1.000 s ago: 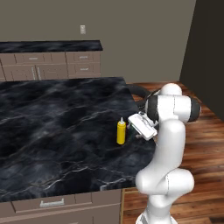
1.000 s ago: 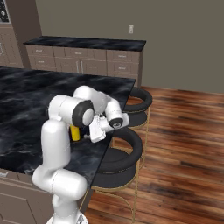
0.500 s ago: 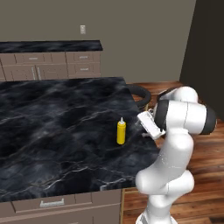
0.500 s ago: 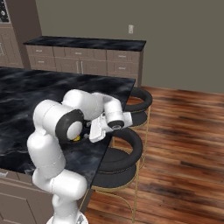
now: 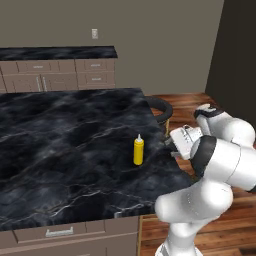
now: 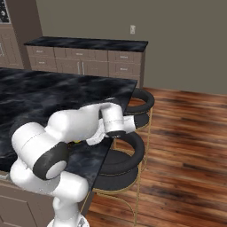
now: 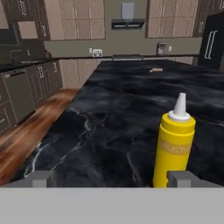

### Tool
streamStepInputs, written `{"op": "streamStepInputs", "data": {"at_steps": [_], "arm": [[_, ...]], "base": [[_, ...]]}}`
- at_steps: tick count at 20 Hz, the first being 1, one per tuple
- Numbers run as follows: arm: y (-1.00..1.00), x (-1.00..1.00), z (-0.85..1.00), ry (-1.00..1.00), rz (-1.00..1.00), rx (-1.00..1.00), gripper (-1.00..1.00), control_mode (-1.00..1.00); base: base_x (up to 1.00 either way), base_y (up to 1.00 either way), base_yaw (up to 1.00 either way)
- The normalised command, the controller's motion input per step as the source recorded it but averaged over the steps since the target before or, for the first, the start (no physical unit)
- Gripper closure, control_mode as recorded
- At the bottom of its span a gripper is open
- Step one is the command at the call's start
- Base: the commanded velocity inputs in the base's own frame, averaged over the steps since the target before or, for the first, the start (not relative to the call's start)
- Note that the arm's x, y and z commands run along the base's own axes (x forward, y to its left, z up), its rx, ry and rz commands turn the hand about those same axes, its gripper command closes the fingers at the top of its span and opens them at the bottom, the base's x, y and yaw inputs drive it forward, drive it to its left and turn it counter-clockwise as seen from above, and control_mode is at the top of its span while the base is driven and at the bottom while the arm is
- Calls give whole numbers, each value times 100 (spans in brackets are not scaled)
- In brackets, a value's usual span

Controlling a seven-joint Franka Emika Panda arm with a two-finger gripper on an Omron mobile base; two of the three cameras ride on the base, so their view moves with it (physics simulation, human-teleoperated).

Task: Move the mustard and ketchup from the cabinet to the dining counter.

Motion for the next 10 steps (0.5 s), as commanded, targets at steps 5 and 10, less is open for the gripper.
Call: {"op": "streamStepInputs", "data": {"at_steps": [5, 10], "arm": [[-14, -44, 45, 19, -21, -3, -100, -100], [-18, -47, 48, 22, -14, -7, -100, -100]], "base": [[0, 0, 0], [0, 0, 0]]}}
